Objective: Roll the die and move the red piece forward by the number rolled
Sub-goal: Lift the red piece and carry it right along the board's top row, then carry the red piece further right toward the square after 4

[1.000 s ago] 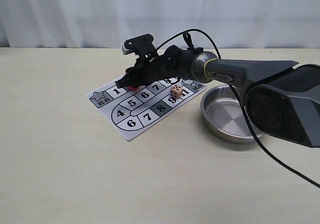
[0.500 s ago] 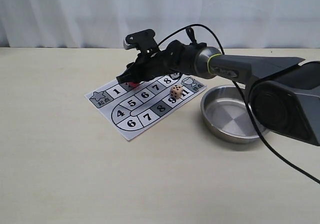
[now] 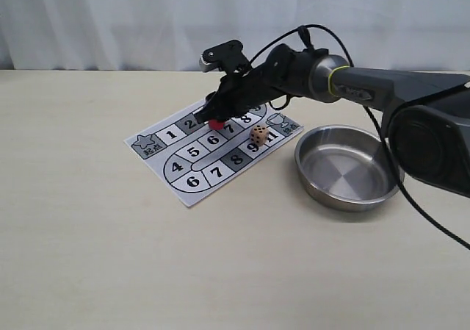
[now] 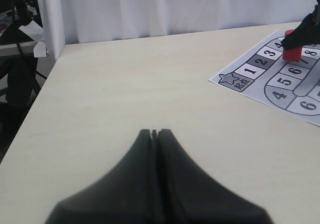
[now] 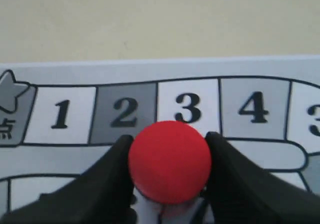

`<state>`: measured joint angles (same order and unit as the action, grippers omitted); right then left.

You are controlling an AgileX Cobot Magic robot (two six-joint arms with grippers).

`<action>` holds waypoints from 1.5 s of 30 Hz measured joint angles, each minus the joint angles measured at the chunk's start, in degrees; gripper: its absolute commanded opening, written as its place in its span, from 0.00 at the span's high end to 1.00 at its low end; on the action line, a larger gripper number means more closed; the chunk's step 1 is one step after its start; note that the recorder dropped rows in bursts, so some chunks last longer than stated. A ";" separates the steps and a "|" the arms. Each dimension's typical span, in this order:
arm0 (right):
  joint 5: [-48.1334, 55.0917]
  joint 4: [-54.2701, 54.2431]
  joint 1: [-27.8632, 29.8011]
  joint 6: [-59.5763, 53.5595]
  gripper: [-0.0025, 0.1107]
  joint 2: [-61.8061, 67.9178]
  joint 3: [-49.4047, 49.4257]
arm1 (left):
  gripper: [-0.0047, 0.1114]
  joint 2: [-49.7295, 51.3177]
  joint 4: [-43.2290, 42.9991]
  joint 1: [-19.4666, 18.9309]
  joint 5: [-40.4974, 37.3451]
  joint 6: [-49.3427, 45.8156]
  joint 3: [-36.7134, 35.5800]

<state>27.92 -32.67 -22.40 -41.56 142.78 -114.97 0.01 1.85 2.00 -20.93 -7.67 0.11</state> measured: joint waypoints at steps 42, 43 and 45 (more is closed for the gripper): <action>17.87 -48.90 6.98 -75.85 0.94 5.51 -0.11 | 0.96 0.00 0.00 0.00 0.00 0.00 0.00; 19.82 -49.40 7.87 -76.78 0.94 5.24 -0.11 | 0.96 0.00 0.00 0.00 0.00 0.00 0.00; 21.85 -51.80 9.24 -77.75 0.94 5.24 -0.11 | 0.96 0.00 0.00 0.00 0.00 0.00 0.00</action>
<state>49.77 -84.47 -13.16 -119.31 148.02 -115.08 0.01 1.85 2.00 -20.93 -7.67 0.11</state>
